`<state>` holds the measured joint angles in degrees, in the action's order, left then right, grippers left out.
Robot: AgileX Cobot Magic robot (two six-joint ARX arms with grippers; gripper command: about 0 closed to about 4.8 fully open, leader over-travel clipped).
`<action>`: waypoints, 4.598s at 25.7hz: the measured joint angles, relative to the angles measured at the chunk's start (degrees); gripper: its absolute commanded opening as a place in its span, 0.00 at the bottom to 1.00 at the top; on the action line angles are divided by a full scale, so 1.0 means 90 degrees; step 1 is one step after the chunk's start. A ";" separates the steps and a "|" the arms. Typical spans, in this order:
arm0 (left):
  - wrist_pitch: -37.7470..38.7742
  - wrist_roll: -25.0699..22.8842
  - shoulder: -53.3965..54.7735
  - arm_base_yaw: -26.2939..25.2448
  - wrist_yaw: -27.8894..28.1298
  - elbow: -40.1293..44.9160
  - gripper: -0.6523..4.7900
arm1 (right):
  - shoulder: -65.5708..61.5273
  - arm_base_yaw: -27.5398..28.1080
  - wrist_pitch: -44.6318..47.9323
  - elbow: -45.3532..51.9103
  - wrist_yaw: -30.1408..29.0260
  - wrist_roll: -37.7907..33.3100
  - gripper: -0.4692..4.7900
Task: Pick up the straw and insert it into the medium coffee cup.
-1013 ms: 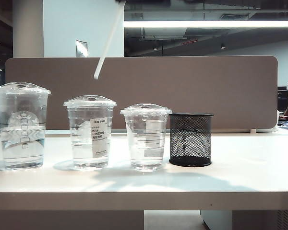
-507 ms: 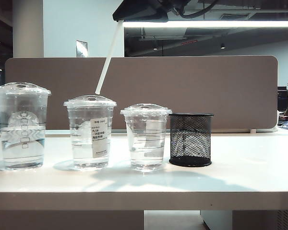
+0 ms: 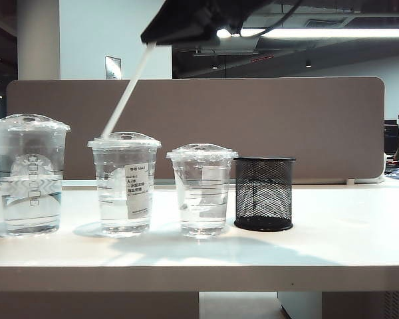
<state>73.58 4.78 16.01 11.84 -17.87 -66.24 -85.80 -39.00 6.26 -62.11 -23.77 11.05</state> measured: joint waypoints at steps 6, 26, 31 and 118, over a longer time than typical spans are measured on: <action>0.0000 0.0000 0.0000 0.0000 0.0000 0.0000 0.11 | 0.0017 0.0002 -0.0112 0.0000 0.0165 0.0117 0.17; 0.0000 0.0000 0.0000 0.0000 0.0000 0.0000 0.11 | 0.0192 0.0019 -0.2076 -0.1110 0.0493 0.0590 0.17; 0.0000 0.0000 0.0000 0.0000 0.0000 0.0000 0.11 | 0.0194 0.0017 -0.2174 -0.1110 0.0520 0.0590 0.17; 0.0000 0.0000 0.0000 0.0000 0.0000 0.0000 0.11 | 0.8978 0.4104 -0.1926 0.6851 0.2800 -0.0590 0.08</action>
<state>73.58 4.78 16.01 11.84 -17.87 -66.24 -4.99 -2.07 -11.07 -0.45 1.43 5.74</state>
